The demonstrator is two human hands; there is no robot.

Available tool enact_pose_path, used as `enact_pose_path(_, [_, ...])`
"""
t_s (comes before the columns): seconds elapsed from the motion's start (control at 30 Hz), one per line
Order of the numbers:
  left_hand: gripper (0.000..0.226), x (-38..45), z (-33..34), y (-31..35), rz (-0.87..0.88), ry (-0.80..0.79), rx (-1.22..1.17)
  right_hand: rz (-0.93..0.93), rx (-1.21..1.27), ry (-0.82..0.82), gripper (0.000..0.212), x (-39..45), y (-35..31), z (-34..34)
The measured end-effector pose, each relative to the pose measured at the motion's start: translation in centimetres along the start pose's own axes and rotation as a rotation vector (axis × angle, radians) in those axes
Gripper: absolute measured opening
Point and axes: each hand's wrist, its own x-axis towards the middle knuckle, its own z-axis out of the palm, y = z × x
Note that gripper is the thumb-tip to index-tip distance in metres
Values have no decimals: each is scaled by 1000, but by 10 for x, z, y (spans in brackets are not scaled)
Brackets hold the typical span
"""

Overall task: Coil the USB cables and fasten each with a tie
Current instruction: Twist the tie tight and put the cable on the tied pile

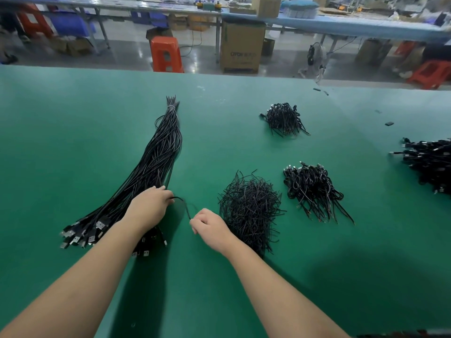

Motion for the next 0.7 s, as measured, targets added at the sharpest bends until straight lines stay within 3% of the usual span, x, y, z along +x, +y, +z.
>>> enact_pose_path(0.2, [20,-22,-19,16,-67,40,-244,93,306,161,29,8,0,-3])
enact_pose_path(0.47, [22,-52,-22,44,15,-260,-535,99,712,372,26,0,-46,-40])
enact_pose_path(0.57, [41,-58,-18,41,143,-255,-274,47,755,375,29,-12,-67,-73])
enact_pose_path(0.63, [39,-56,-15,35,198,-159,-70,-5,794,373,31,-19,-79,-92])
enact_pose_path(0.7, [34,-51,-12,28,166,-112,-21,-55,849,373,31,-25,-90,-106])
